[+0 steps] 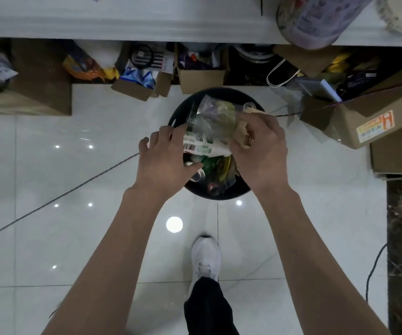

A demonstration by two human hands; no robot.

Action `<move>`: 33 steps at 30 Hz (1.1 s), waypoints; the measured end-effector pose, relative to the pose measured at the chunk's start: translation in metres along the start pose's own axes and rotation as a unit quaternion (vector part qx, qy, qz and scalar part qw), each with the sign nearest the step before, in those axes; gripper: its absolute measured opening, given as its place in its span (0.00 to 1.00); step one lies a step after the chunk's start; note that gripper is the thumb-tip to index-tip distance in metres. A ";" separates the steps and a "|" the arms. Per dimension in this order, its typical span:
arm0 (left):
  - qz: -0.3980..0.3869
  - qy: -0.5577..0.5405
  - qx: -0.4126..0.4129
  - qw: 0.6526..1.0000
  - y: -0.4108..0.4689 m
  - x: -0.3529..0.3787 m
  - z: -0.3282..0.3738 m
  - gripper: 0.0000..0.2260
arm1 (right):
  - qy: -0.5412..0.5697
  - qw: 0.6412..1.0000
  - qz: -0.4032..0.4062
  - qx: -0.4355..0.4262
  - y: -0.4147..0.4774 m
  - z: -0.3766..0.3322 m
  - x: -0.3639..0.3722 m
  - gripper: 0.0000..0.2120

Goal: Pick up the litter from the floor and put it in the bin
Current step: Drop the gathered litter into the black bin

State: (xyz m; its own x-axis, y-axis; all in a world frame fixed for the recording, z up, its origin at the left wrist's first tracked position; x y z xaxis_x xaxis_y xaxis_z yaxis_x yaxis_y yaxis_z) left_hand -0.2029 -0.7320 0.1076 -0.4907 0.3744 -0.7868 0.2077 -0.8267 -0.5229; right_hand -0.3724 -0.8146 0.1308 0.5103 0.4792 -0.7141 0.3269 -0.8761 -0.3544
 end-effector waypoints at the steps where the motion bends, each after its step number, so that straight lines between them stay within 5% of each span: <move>1: 0.002 0.001 -0.001 1.000 -0.001 -0.003 -0.002 0.36 | -0.001 1.000 0.001 0.000 -0.001 -0.002 0.001 0.21; 16: 0.040 0.013 -0.022 0.999 -0.069 -0.077 -0.053 0.34 | -0.003 0.999 -0.002 -0.050 -0.039 -0.084 -0.005 0.20; 33: 0.114 -0.086 -0.169 0.975 -0.288 -0.124 -0.295 0.33 | -0.083 0.970 -0.133 -0.188 -0.165 -0.322 0.155 0.22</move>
State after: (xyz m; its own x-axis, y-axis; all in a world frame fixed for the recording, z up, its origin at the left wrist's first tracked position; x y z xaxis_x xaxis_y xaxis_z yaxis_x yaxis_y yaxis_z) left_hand 0.0478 -0.4170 0.2593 -0.5286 0.0975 -0.8432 0.5798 -0.6841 -0.4426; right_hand -0.0906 -0.5790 0.2731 0.2441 0.6433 -0.7257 0.7126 -0.6265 -0.3157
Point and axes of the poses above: each hand's wrist, its own y-axis towards the middle knuckle, its own x-axis out of the palm, z = x × y, the point moved 7 cm from there along y, towards the middle knuckle, and after that the axes turned 12 degrees about -z, right-handed, at the moved point
